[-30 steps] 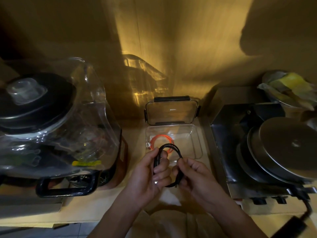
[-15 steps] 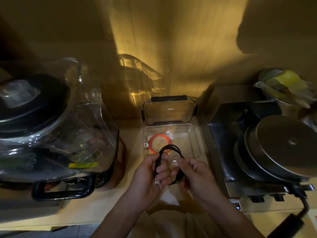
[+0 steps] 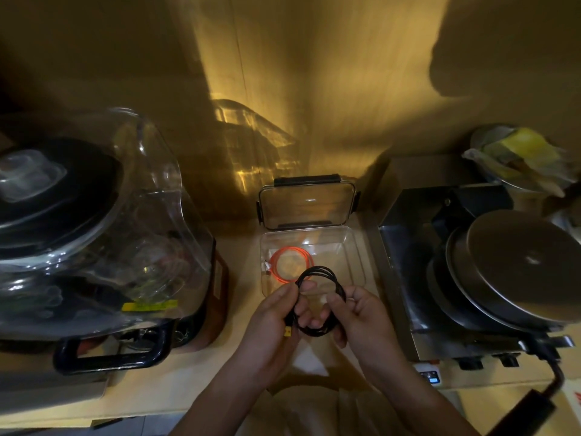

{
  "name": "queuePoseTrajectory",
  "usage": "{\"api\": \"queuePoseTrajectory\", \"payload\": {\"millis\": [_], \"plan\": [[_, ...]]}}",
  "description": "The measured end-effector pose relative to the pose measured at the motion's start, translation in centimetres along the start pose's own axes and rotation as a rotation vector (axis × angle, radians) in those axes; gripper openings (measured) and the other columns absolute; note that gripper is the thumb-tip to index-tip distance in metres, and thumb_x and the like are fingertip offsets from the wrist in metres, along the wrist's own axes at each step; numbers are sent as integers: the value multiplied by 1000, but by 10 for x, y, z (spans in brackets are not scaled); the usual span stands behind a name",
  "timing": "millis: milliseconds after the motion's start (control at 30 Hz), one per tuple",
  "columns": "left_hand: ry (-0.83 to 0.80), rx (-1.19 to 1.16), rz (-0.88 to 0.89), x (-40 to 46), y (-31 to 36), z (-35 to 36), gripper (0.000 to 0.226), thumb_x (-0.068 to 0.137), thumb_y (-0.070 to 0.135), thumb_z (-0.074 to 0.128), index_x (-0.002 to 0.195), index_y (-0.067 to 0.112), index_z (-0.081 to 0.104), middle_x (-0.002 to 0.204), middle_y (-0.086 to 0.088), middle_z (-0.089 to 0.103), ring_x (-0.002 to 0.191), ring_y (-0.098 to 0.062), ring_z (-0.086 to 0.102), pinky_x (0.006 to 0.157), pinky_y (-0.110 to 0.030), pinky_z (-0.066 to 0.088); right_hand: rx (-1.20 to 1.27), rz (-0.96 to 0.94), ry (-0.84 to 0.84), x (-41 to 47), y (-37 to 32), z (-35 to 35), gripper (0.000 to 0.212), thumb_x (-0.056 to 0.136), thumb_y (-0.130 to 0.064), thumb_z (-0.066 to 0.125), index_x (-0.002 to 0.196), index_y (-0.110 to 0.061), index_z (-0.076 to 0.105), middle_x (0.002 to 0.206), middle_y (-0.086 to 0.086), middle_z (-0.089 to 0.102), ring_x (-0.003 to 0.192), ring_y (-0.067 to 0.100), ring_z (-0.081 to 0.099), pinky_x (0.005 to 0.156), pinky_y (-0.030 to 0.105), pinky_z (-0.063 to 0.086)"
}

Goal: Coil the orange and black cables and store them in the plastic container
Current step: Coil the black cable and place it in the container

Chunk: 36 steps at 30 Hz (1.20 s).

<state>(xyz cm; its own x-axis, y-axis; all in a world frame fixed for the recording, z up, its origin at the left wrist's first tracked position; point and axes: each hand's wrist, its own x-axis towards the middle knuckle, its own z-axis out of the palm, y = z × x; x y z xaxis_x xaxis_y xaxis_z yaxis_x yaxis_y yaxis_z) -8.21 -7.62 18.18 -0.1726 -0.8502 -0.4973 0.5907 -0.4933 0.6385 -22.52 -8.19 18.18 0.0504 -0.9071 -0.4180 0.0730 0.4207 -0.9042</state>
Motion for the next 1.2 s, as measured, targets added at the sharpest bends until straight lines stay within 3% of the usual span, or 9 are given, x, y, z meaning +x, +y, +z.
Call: {"api": "queuePoseTrajectory", "payload": {"millis": [233,333,433,600,800,967,1100,1200], "plan": [[96,140,-27,14,-7,-9,35,97,12,37,121,7,63,71,-7,47,63,-17,50,82,-41,41,-6,31,-11,10,9,-5,10,97,-5,53,103,-3,61,65,4,65,44,11,47,43,21,36],[111,195,-61,23,-9,-12,29,95,6,39,108,3,64,70,-5,51,66,-16,51,83,-40,45,-4,76,0,17,12,-11,13,97,-5,52,106,-6,62,68,5,64,47,11,47,45,21,37],[107,274,-84,35,-10,-16,20,96,4,41,98,4,61,70,-7,55,72,-18,55,75,-33,53,-21,114,22,31,15,-18,14,97,-4,52,107,-2,62,61,1,61,44,7,46,43,19,36],[140,444,-57,65,-15,-19,21,98,4,46,87,4,64,77,-7,61,79,-16,61,65,-22,53,-78,118,75,58,15,-25,15,97,-4,54,105,-6,65,69,5,63,47,7,48,42,16,39],[290,623,29,112,-21,-27,34,91,2,60,68,23,76,76,-2,74,73,-13,65,76,-35,53,-127,131,131,99,20,-32,9,95,-1,57,96,-1,66,71,10,65,38,3,49,40,15,40],[385,727,43,147,-28,-29,14,88,4,66,85,13,77,78,-5,74,69,-13,64,72,-31,53,-199,154,163,134,33,-35,16,95,-2,57,85,-7,70,67,6,65,36,2,52,38,17,41],[388,777,7,176,-39,-36,10,85,0,68,89,3,76,68,-6,68,54,-16,58,54,-24,49,-416,150,249,167,58,-40,28,91,-7,59,70,-21,71,67,-2,70,60,12,64,59,32,56],[409,841,11,195,-47,-38,8,84,1,70,90,1,76,72,-10,70,58,-17,62,48,-14,47,-600,108,255,181,61,-39,24,90,-7,55,86,-19,76,83,4,74,80,18,68,75,35,58]]}}
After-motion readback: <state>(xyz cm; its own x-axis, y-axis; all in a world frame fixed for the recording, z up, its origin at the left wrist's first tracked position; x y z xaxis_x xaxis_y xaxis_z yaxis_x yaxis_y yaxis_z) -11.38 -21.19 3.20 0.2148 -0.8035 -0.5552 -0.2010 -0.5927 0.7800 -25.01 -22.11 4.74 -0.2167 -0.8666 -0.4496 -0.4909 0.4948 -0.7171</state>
